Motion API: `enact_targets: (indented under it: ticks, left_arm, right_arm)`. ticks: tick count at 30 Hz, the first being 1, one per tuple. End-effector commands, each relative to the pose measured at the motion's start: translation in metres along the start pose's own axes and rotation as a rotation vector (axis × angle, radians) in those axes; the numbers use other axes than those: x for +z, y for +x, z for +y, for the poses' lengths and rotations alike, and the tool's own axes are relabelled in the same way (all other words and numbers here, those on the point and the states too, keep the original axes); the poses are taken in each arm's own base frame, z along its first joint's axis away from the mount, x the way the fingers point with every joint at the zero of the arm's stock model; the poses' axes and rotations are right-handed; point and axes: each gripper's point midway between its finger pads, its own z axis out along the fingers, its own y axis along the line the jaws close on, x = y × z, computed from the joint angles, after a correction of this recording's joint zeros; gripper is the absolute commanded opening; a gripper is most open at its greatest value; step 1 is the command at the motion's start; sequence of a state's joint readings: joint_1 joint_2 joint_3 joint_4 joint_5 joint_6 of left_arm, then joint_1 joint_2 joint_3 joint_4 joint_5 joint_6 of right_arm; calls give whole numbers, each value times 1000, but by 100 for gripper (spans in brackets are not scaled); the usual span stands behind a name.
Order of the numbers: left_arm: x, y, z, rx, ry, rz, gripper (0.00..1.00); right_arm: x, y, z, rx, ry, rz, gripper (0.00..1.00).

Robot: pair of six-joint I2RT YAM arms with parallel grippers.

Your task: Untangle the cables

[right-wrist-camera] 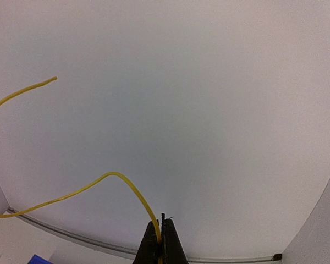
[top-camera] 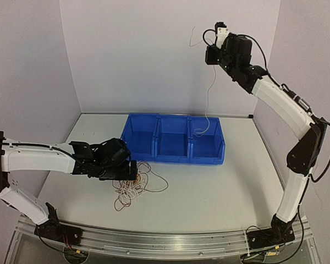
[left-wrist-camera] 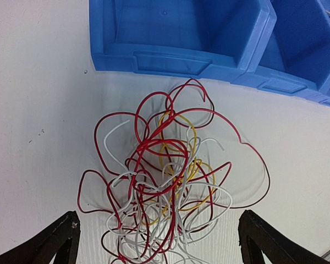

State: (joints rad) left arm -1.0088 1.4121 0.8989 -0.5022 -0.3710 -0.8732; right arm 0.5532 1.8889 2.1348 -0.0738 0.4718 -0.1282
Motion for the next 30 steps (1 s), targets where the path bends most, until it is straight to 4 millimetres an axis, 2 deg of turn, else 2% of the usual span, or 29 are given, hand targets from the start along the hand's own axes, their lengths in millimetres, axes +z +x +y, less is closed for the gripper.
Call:
enact_targets:
  ticks: [1,4,8,17,22,29,30]
  left_arm:
    - [-4,-7,-2,-19,-12,-12,100]
    - [-4,-5,-1,-21,-14,-5,100]
    - [-3,-3,1,-29,-16,1,100]
    - [-3,1,3,-42,-19,14,100]
    - [-4,1,2,-46,-17,18,100]
    - [1,5,1,-52,-20,37,100]
    - [2,6,1,-52,-22,40,100]
  right_arm:
    - [-3,35,-16,20,46,61,0]
    - [-1,77,-23,-2,82,139,0]
    - [-9,126,-28,-9,110,230,0]
    - [-40,237,-38,110,194,436,0]
    - [-58,279,-52,159,304,553,0]
    - [-86,327,-56,274,425,755,0]
    - [-93,338,-56,278,447,803,0]
